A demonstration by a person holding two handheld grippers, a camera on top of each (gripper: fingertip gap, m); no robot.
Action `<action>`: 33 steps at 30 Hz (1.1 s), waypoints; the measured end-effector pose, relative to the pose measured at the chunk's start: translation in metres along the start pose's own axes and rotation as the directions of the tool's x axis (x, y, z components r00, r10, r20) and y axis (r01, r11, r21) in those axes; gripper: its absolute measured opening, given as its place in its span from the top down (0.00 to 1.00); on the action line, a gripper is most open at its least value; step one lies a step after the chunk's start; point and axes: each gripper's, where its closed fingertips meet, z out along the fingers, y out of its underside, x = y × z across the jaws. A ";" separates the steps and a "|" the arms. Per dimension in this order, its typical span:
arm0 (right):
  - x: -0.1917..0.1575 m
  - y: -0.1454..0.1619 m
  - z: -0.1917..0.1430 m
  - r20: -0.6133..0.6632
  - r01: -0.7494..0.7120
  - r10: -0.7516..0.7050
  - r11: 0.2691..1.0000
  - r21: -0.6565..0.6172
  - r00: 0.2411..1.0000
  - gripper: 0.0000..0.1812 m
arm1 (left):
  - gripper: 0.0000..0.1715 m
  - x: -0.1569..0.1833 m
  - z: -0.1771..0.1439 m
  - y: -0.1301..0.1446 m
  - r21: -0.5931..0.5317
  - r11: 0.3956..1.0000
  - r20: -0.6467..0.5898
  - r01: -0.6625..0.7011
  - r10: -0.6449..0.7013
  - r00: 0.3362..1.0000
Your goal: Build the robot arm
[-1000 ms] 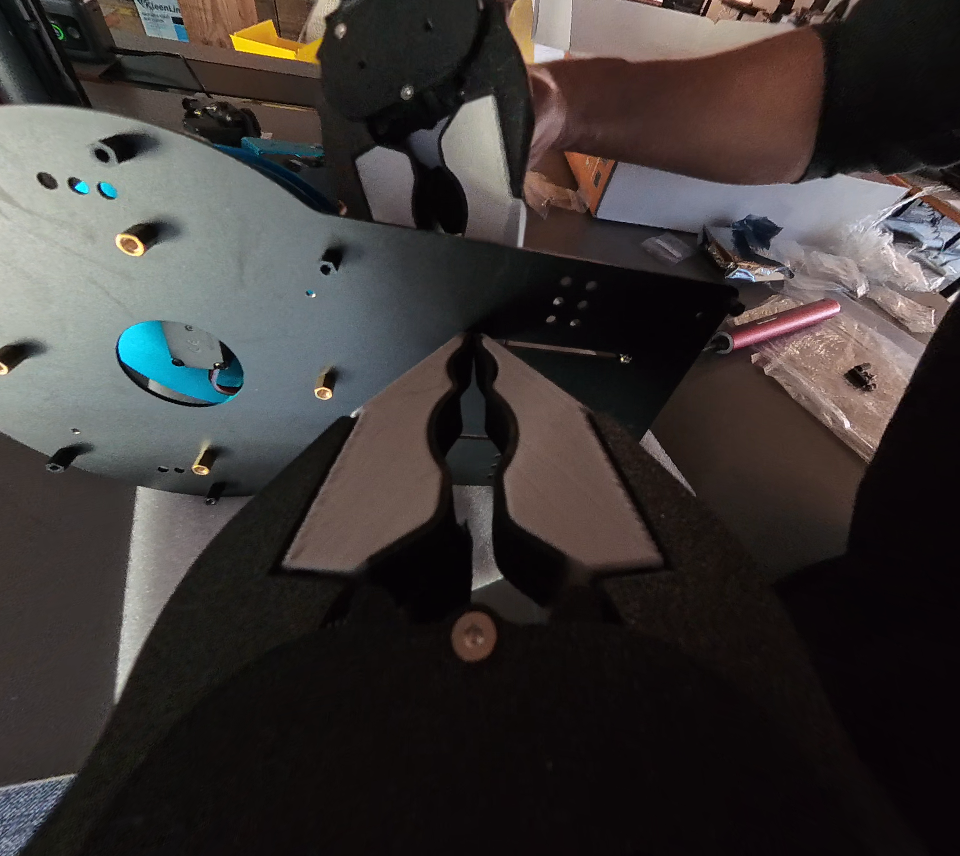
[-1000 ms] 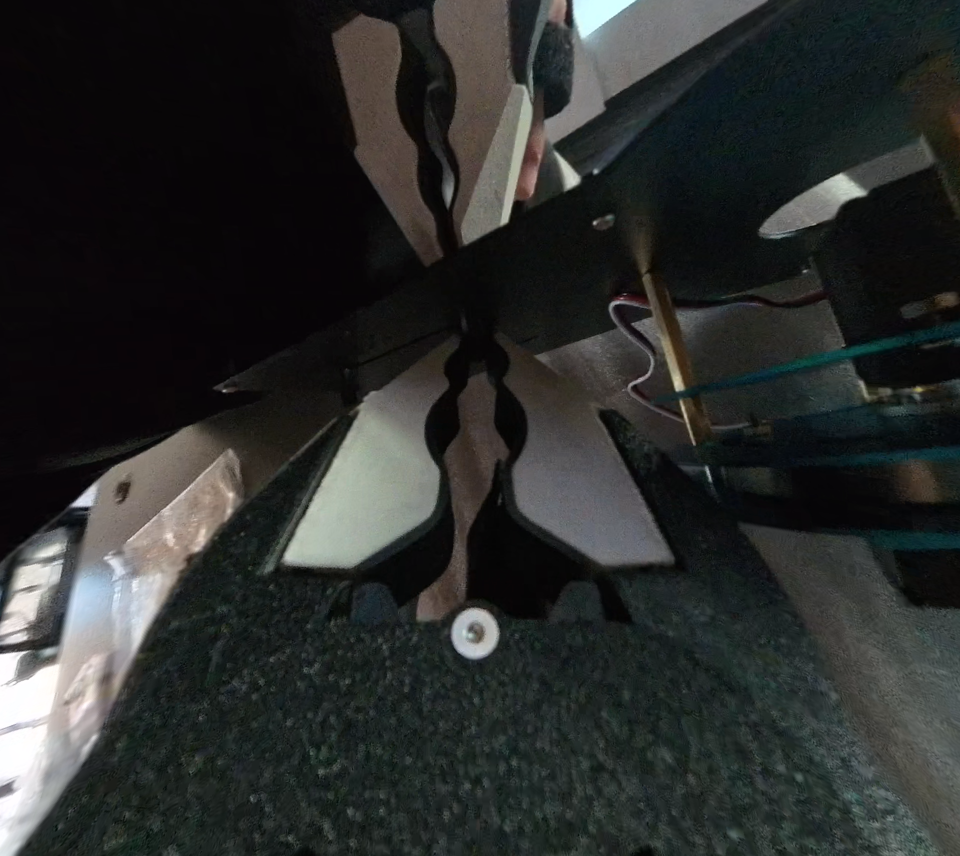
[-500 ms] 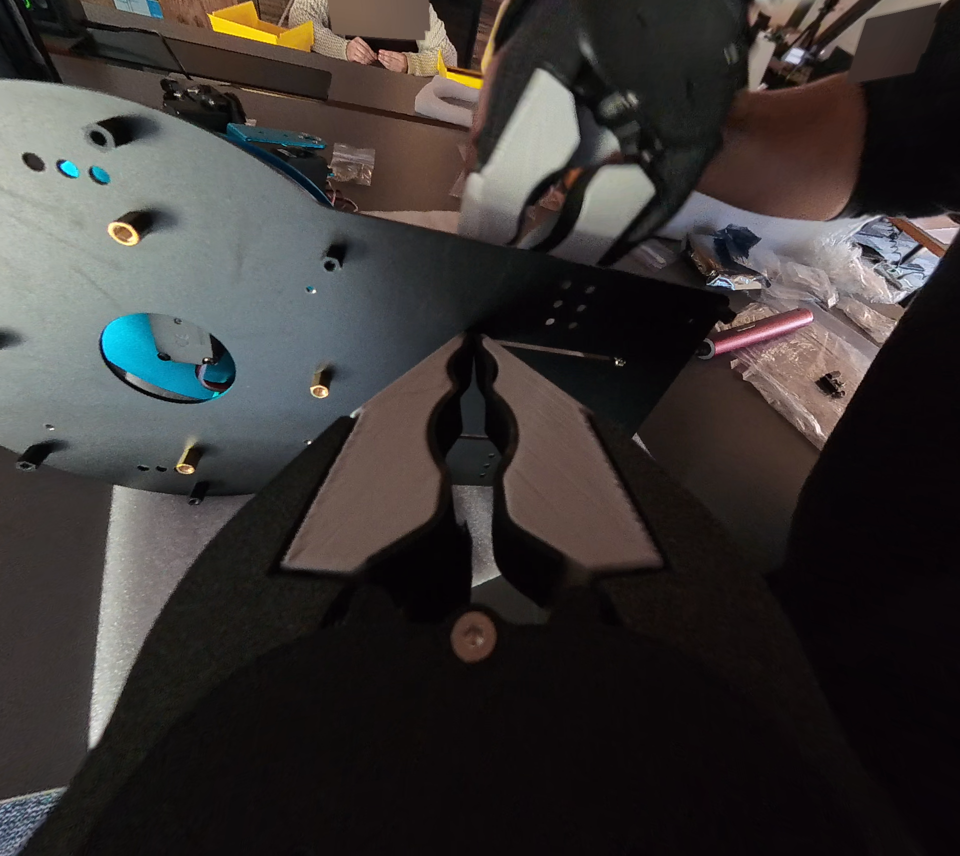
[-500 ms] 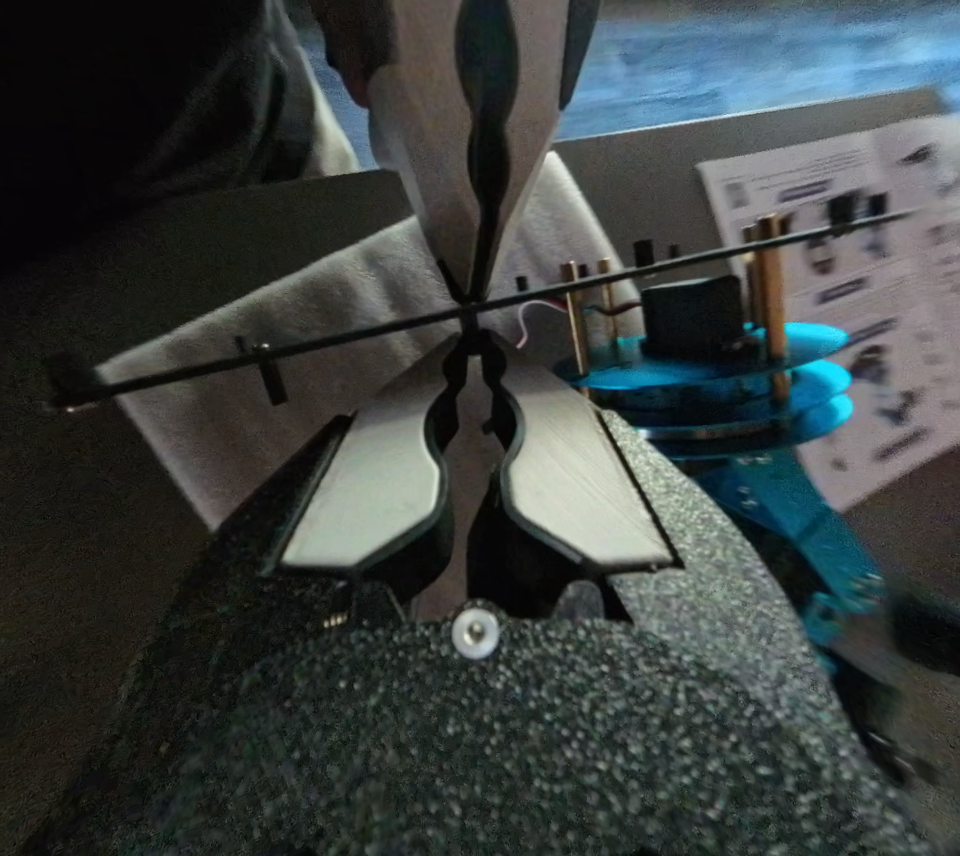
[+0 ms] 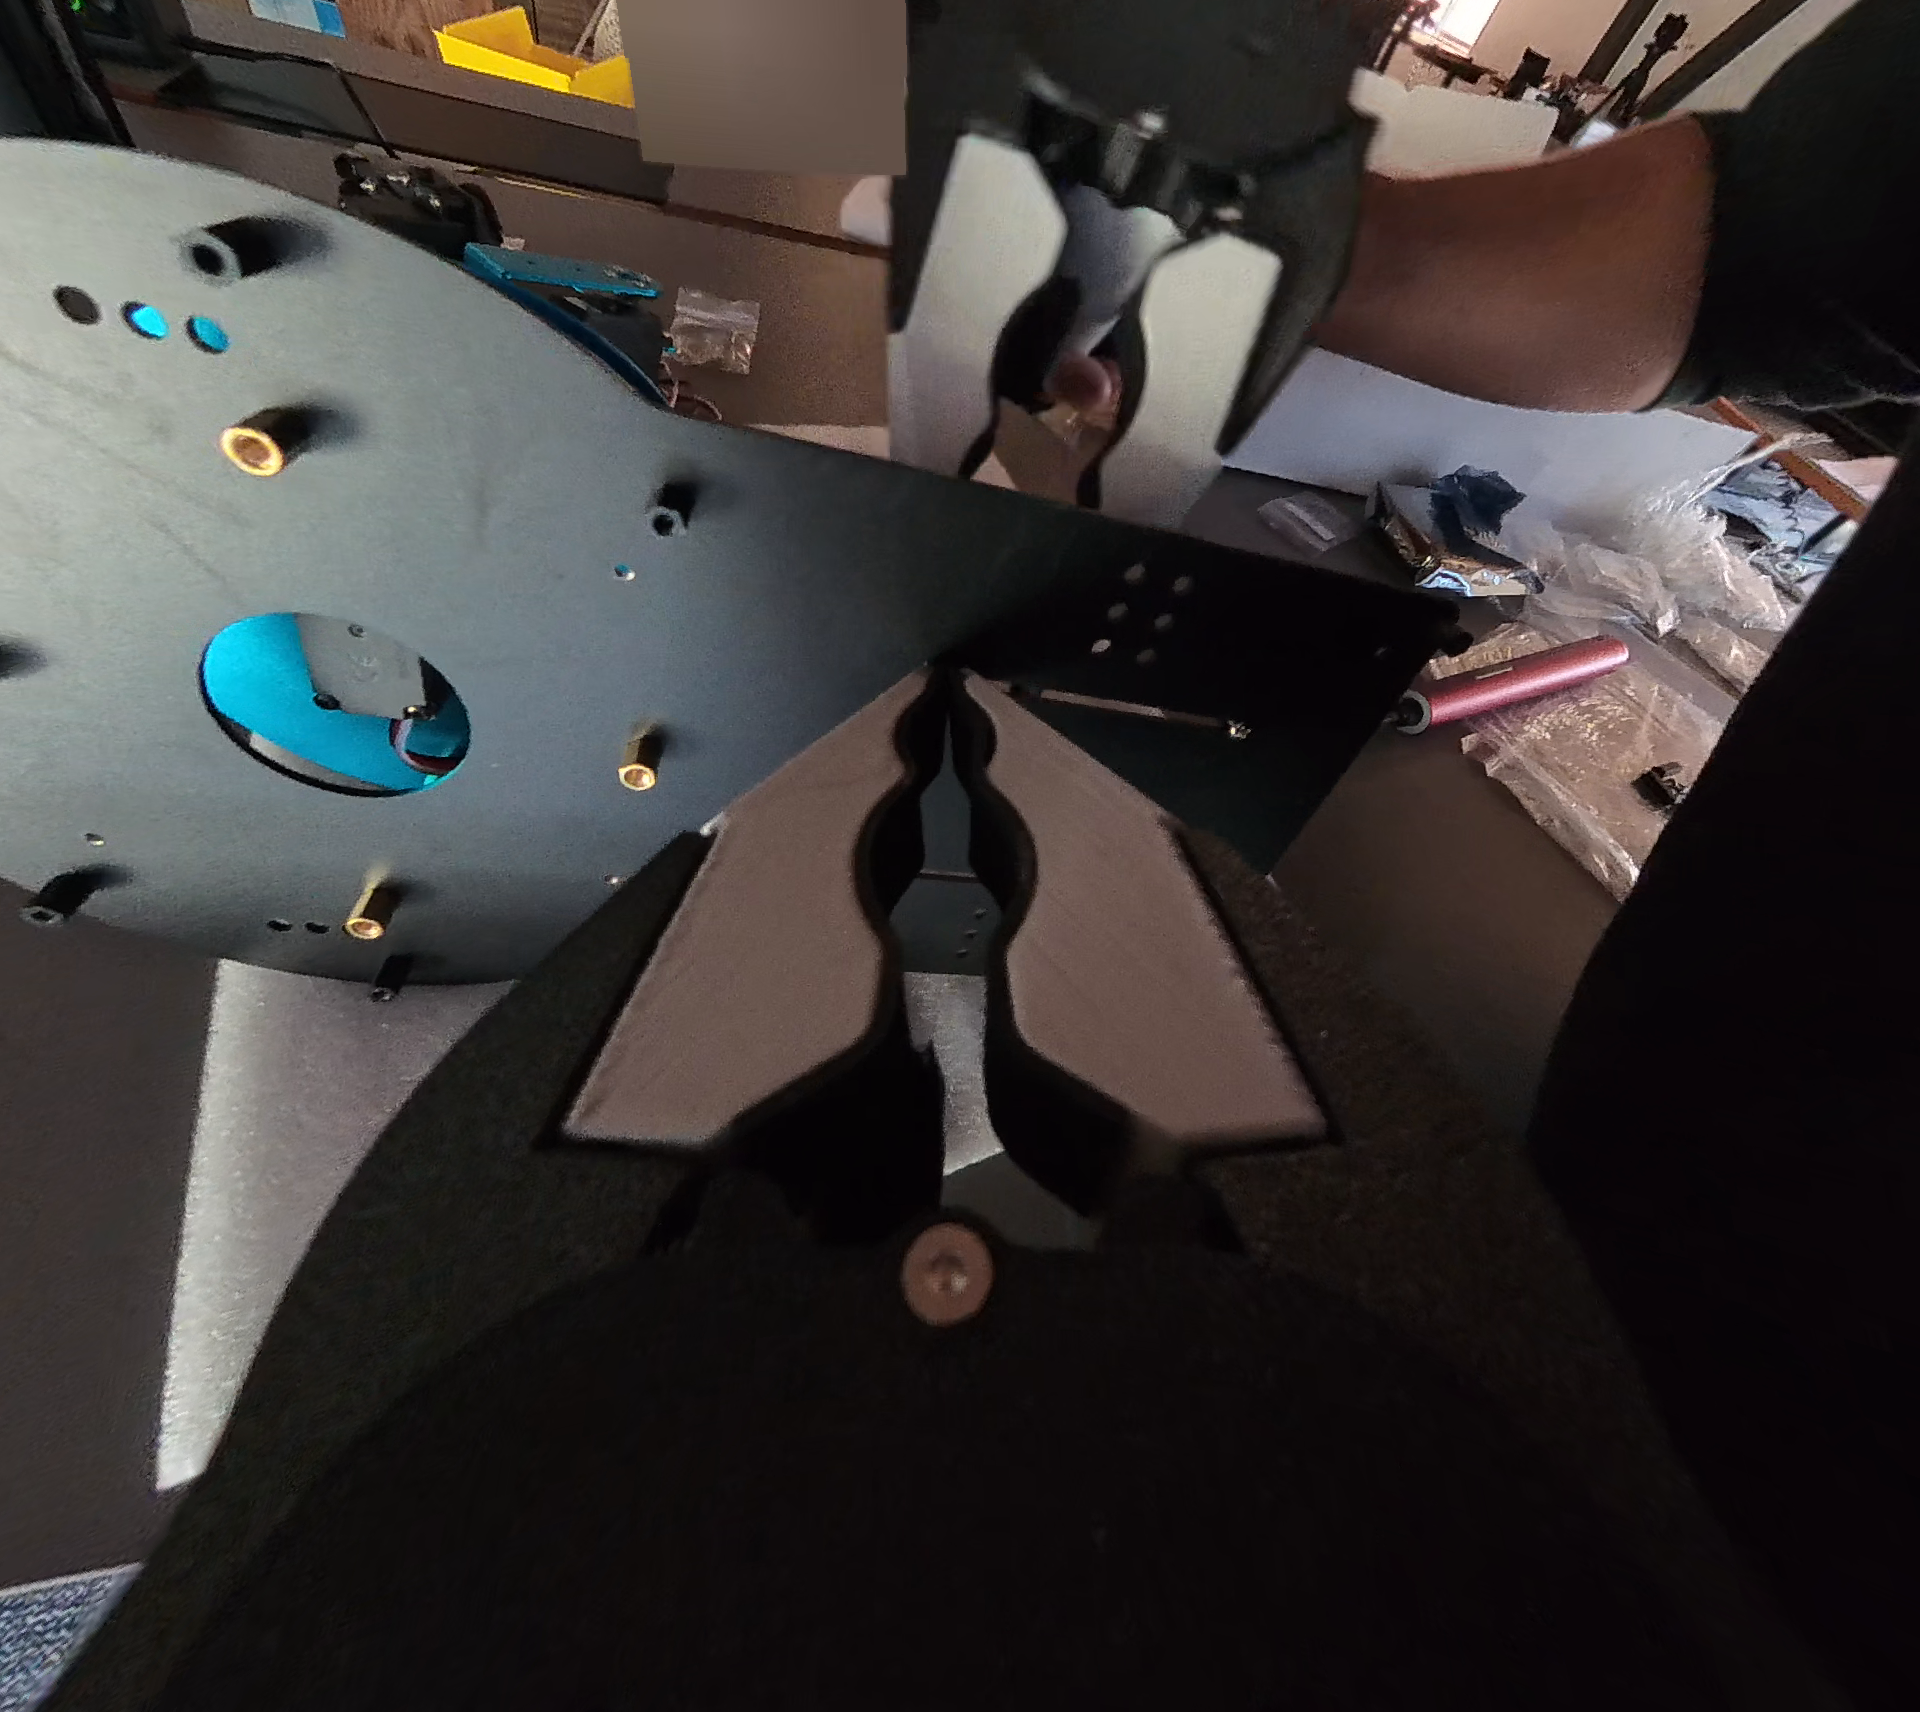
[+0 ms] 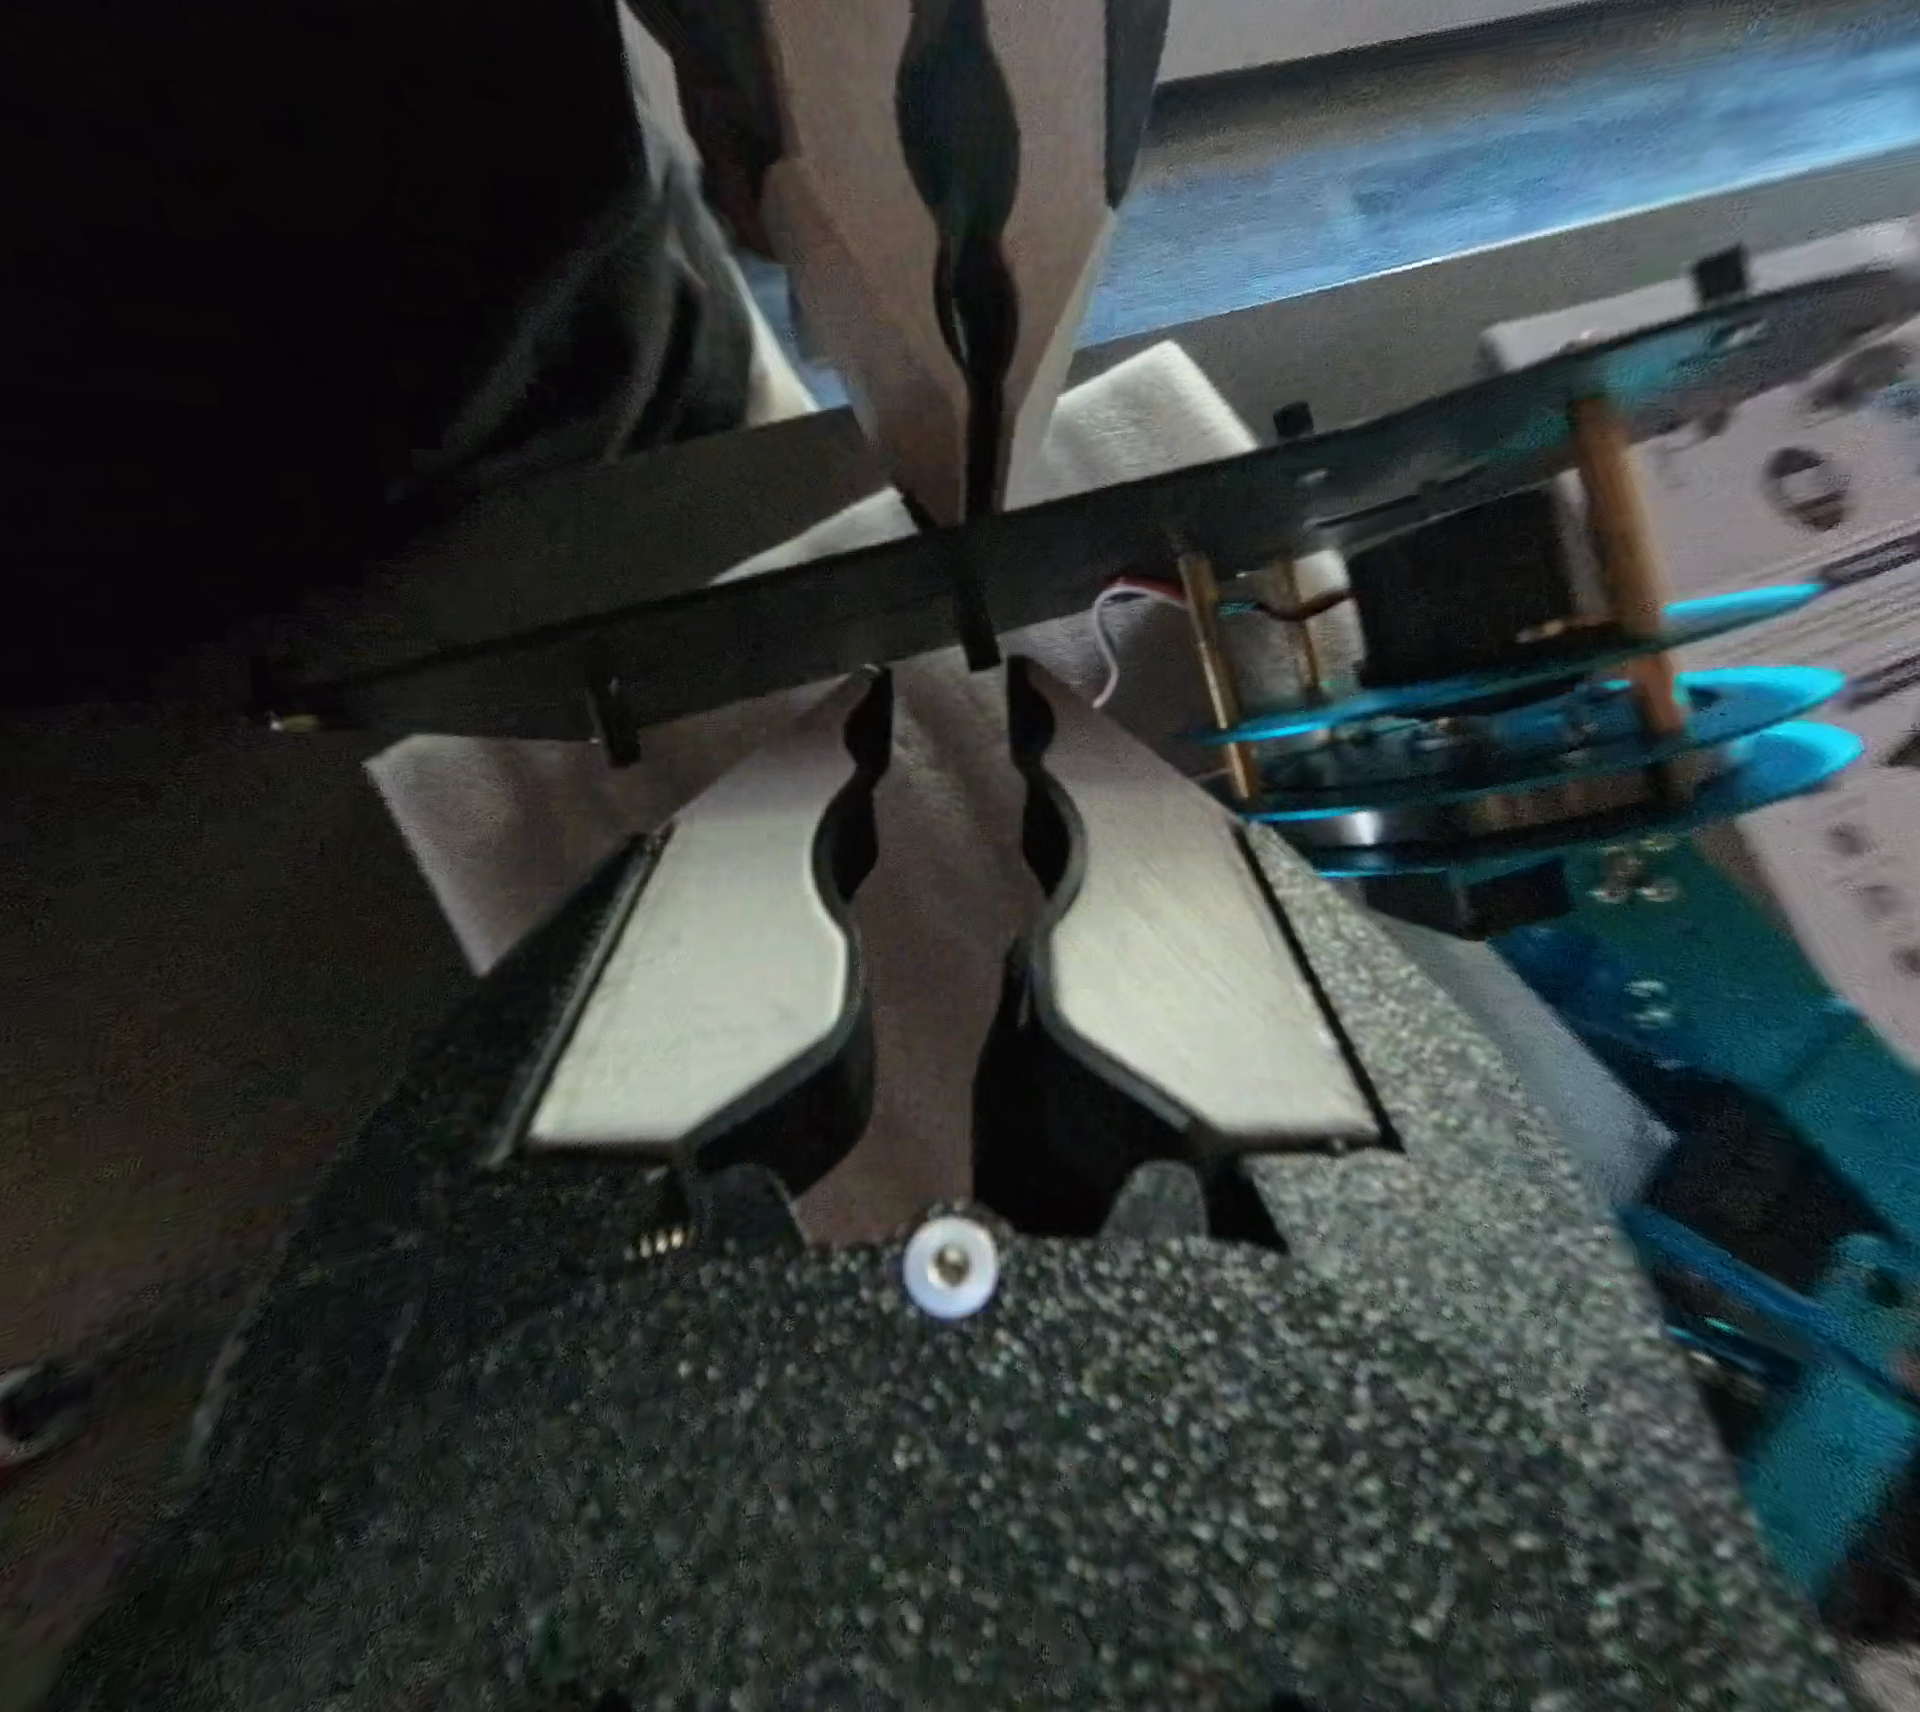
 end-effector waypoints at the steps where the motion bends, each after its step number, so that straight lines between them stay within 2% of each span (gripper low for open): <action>1: 0.004 -0.002 0.000 -0.092 0.087 -0.087 0.996 -0.006 0.992 0.88 | 1.00 0.000 0.000 0.000 -0.001 1.000 0.000 -0.002 0.002 1.000; 3: 0.007 -0.009 0.001 -0.206 0.229 -0.230 0.973 -0.032 0.951 0.92 | 1.00 0.000 0.000 0.000 0.001 1.000 -0.001 0.000 0.000 1.000; 4: 0.007 -0.011 0.003 -0.228 0.274 -0.278 0.961 -0.049 0.933 0.97 | 1.00 0.000 0.000 0.000 0.002 1.000 -0.001 0.003 -0.003 1.000; 6: 0.008 -0.011 0.007 -0.209 0.296 -0.309 0.951 -0.091 0.928 0.97 | 1.00 0.000 0.000 0.000 0.002 1.000 -0.001 -0.001 0.001 1.000; 7: 0.008 -0.010 0.007 -0.144 0.252 -0.264 0.963 -0.101 0.954 0.97 | 1.00 0.000 0.000 0.000 0.003 1.000 -0.003 -0.002 0.002 1.000; 9: 0.006 -0.008 0.006 0.032 0.079 -0.076 0.990 -0.114 0.997 0.97 | 1.00 0.000 0.001 0.000 0.005 1.000 0.002 -0.006 0.006 1.000; 11: 0.005 -0.008 0.007 0.187 -0.031 0.051 0.994 -0.107 0.981 0.97 | 1.00 0.000 0.001 0.000 0.012 1.000 0.010 -0.022 0.022 1.000; 13: 0.003 -0.008 0.007 0.354 -0.163 0.198 0.978 -0.128 0.914 0.98 | 1.00 0.000 0.001 0.000 0.018 1.000 0.008 -0.021 0.021 1.000; 15: 0.002 -0.007 0.006 0.461 -0.228 0.278 0.960 -0.161 0.843 0.98 | 1.00 0.001 0.001 0.000 0.019 0.999 0.012 -0.038 0.038 0.999; 18: 0.002 -0.006 0.005 0.560 -0.282 0.376 0.926 -0.250 0.738 0.98 | 1.00 0.001 0.002 0.000 0.021 0.998 0.016 -0.057 0.056 0.998; 19: 0.002 -0.006 0.005 0.556 -0.275 0.379 0.925 -0.263 0.740 0.98 | 1.00 0.001 0.002 0.000 0.021 0.998 0.018 -0.064 0.064 0.998; 23: 0.007 -0.005 0.006 0.430 -0.262 0.355 0.929 -0.260 0.830 0.96 | 1.00 0.001 0.002 0.000 0.014 0.997 0.026 -0.082 0.081 0.996; 25: 0.016 -0.003 -0.002 0.331 -0.334 0.391 0.917 -0.216 0.859 0.95 | 1.00 0.001 0.002 0.000 0.022 0.999 0.025 -0.045 0.045 0.999; 27: 0.027 0.002 -0.022 0.206 -0.452 0.476 0.878 -0.156 0.855 0.88 | 1.00 -0.003 -0.001 -0.002 0.030 0.999 0.046 -0.012 0.011 0.999; 28: 0.033 0.005 -0.035 0.124 -0.508 0.520 0.854 -0.114 0.845 0.88 | 0.99 -0.005 -0.004 -0.005 0.042 0.999 0.057 0.005 -0.007 0.998; 30: 0.037 -0.002 -0.067 -0.009 -0.572 0.573 0.819 0.045 0.819 0.88 | 0.96 -0.010 -0.013 -0.012 0.069 0.997 0.073 0.036 -0.041 0.997; 33: 0.024 -0.015 -0.113 -0.241 -0.552 0.613 0.787 0.276 0.753 0.89 | 0.91 -0.019 -0.031 -0.016 0.082 0.996 0.118 0.046 -0.055 0.992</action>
